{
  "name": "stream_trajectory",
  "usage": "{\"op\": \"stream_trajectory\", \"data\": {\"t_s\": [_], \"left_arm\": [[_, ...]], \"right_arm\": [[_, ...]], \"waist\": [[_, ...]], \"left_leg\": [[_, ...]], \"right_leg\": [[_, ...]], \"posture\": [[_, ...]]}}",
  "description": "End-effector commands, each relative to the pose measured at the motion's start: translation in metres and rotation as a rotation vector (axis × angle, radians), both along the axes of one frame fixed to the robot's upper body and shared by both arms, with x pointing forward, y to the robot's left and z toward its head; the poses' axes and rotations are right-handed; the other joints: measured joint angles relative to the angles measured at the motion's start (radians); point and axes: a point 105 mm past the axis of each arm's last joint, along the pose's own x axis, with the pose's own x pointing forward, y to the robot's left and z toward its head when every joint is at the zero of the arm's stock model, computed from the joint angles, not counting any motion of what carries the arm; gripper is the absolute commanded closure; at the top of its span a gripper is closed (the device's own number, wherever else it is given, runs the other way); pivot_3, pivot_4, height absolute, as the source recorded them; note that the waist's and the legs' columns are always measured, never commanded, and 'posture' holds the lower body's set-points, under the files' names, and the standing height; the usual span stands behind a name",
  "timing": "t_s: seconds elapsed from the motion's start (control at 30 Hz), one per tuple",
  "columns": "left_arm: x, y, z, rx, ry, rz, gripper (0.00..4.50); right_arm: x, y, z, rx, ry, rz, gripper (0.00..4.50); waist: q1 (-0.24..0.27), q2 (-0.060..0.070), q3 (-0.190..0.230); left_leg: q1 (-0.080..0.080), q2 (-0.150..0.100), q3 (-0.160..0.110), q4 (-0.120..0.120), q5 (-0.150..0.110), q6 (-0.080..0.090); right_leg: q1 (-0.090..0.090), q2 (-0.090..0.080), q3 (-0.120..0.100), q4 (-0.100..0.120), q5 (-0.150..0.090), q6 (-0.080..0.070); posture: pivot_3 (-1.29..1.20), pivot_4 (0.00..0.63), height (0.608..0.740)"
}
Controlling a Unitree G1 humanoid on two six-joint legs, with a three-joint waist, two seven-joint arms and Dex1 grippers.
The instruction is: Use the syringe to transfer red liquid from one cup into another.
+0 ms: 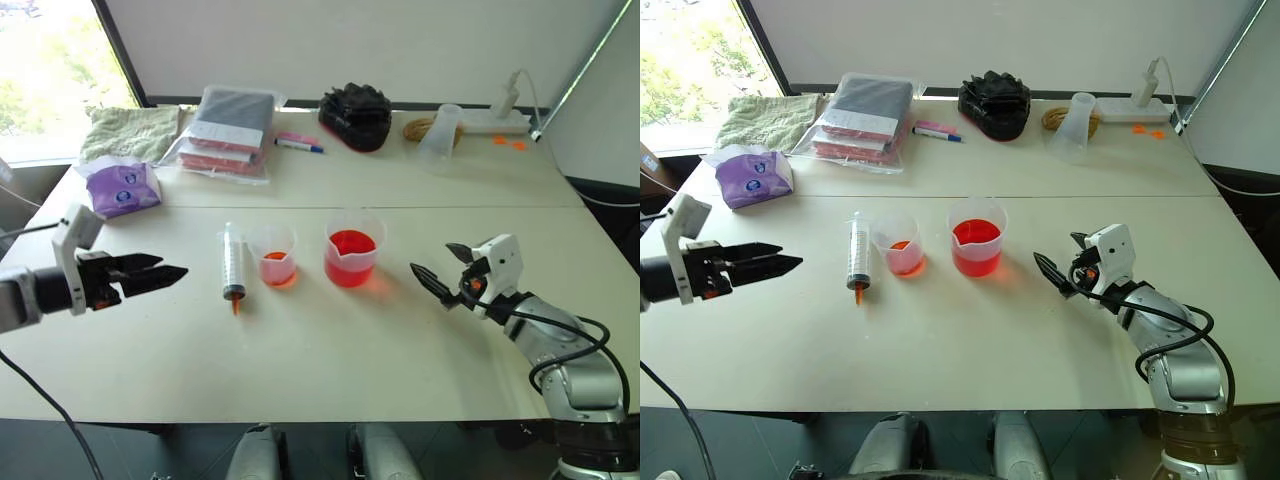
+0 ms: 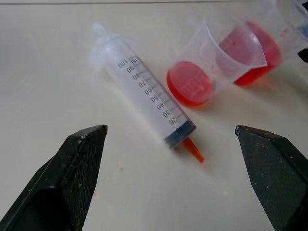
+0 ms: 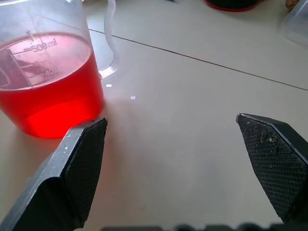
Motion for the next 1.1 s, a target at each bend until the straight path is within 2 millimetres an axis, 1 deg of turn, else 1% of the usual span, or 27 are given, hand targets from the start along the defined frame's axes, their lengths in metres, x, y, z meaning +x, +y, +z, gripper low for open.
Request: {"op": "stream_trajectory", "data": {"t_s": [0.03, 0.13, 0.2, 0.27, 0.33, 0.43, 0.5, 0.53, 0.63, 0.67, 0.73, 0.87, 0.93, 1.0, 1.03, 1.1], "left_arm": [[0.009, 0.009, 0.000, 0.063, 0.056, 0.050, 0.01], [0.029, 0.014, -0.001, 0.147, 0.132, 0.153, 0.01], [0.044, 0.019, -0.001, 0.167, 0.186, 0.250, 0.01], [0.054, 0.015, -0.002, 0.183, 0.222, 0.285, 0.01], [0.062, 0.010, -0.001, 0.197, 0.236, 0.305, 0.01], [0.074, 0.001, -0.001, 0.198, 0.255, 0.328, 0.01], [0.081, -0.002, -0.002, 0.194, 0.266, 0.347, 0.01], [0.084, -0.004, -0.002, 0.192, 0.271, 0.358, 0.01], [0.095, -0.006, -0.005, 0.201, 0.287, 0.405, 0.01], [0.098, -0.006, -0.006, 0.209, 0.289, 0.414, 0.01], [0.102, -0.007, -0.008, 0.215, 0.306, 0.433, 0.01], [0.105, -0.011, -0.015, 0.224, 0.342, 0.450, 0.01], [0.107, -0.013, -0.017, 0.214, 0.366, 0.473, 0.01], [0.109, -0.022, -0.018, 0.199, 0.390, 0.476, 0.01], [0.110, -0.025, -0.018, 0.192, 0.396, 0.475, 0.01], [0.111, -0.035, -0.017, 0.191, 0.403, 0.461, 0.01]], "right_arm": [[0.001, -0.002, 0.013, -0.007, -0.057, 0.001, 0.00], [0.003, -0.004, 0.013, -0.003, -0.055, -0.022, 0.00], [0.004, -0.008, 0.020, 0.015, -0.069, -0.033, 0.00], [0.007, -0.013, 0.036, 0.046, -0.080, -0.019, 0.00], [0.006, -0.016, 0.054, 0.063, -0.060, 0.037, 0.00], [-0.002, -0.014, 0.074, 0.000, 0.004, 0.190, 0.00], [-0.009, -0.010, 0.083, -0.043, 0.064, 0.283, 0.00], [-0.014, -0.008, 0.089, -0.071, 0.107, 0.339, 0.00], [-0.029, 0.004, 0.115, -0.141, 0.226, 0.530, 0.00], [-0.033, 0.006, 0.122, -0.165, 0.262, 0.576, 0.00], [-0.041, 0.014, 0.132, -0.206, 0.323, 0.664, 0.00], [-0.058, 0.031, 0.150, -0.212, 0.395, 0.832, 0.00], [-0.058, 0.041, 0.160, -0.212, 0.374, 0.885, 0.00], [-0.055, 0.050, 0.168, -0.206, 0.343, 0.913, 0.00], [-0.054, 0.052, 0.169, -0.206, 0.336, 0.916, 0.00], [-0.052, 0.057, 0.169, -0.206, 0.325, 0.924, 0.00]], "waist": [[0.000, 0.001, 0.000], [0.004, -0.001, 0.001], [0.005, -0.001, 0.001], [0.003, -0.001, 0.001], [-0.001, 0.000, 0.001], [0.000, 0.000, 0.001], [0.002, 0.000, 0.002], [0.002, -0.001, 0.002], [-0.001, 0.001, 0.003], [-0.002, 0.002, 0.003], [-0.001, 0.001, 0.004], [0.000, -0.001, 0.004], [0.001, -0.001, 0.004], [0.002, -0.001, 0.004], [0.005, -0.001, 0.004], [0.009, -0.001, 0.004]], "left_leg": [[0.000, 0.000, 0.000, 0.000, 0.000, 0.000], [0.000, 0.000, 0.000, 0.000, 0.000, 0.000], [0.000, -0.001, 0.000, 0.000, 0.000, 0.000], [0.000, -0.002, 0.000, 0.001, 0.000, 0.000], [0.000, -0.002, 0.000, 0.001, 0.000, 0.000], [-0.001, -0.003, 0.001, 0.001, 0.000, 0.000], [-0.002, -0.002, 0.000, 0.001, 0.000, 0.000], [-0.002, -0.002, 0.000, 0.001, 0.000, 0.000], [-0.001, -0.002, 0.000, 0.001, 0.000, 0.001], [-0.001, -0.002, 0.000, 0.001, 0.000, 0.001], [-0.002, -0.002, 0.000, 0.001, 0.000, 0.001], [-0.003, -0.001, -0.001, 0.001, 0.000, 0.001], [-0.007, -0.002, -0.001, 0.002, 0.000, 0.001], [-0.015, -0.002, -0.001, 0.005, 0.000, 0.000], [-0.018, -0.002, -0.001, 0.006, 0.000, 0.000], [-0.018, -0.003, -0.001, 0.006, 0.001, -0.001]], "right_leg": [[0.000, 0.000, 0.000, 0.000, 0.000, 0.000], [0.000, 0.000, 0.000, 0.000, 0.000, 0.000], [0.000, 0.001, 0.000, 0.001, 0.000, 0.000], [0.001, 0.001, 0.000, 0.001, 0.000, 0.001], [0.000, 0.000, 0.001, 0.001, 0.001, 0.001], [-0.001, -0.001, 0.002, 0.001, 0.001, 0.002], [-0.001, 0.000, 0.002, 0.001, 0.001, 0.002], [-0.001, 0.000, 0.002, 0.001, 0.001, 0.002], [-0.002, 0.000, 0.002, 0.001, 0.001, 0.002], [-0.001, 0.001, 0.002, 0.001, 0.001, 0.002], [-0.002, 0.001, 0.002, 0.002, 0.001, 0.002], [-0.003, 0.001, 0.001, 0.001, 0.001, 0.002], [-0.007, 0.000, 0.001, 0.002, 0.001, 0.002], [-0.015, 0.000, 0.001, 0.004, 0.003, 0.005], [-0.018, -0.001, 0.001, 0.005, 0.003, 0.005], [-0.018, -0.002, 0.001, 0.005, 0.003, 0.006]], "posture": [[0.00, 0.150, 0.740], [0.00, 0.150, 0.740], [0.00, 0.150, 0.740], [0.00, 0.150, 0.740], [0.00, 0.150, 0.740], [0.00, 0.150, 0.740], [0.00, 0.150, 0.740], [0.00, 0.150, 0.740], [0.00, 0.150, 0.740], [0.00, 0.150, 0.740], [0.00, 0.150, 0.740], [0.00, 0.150, 0.740], [0.00, 0.150, 0.740], [0.00, 0.150, 0.740], [0.00, 0.150, 0.740], [0.00, 0.150, 0.740]]}}
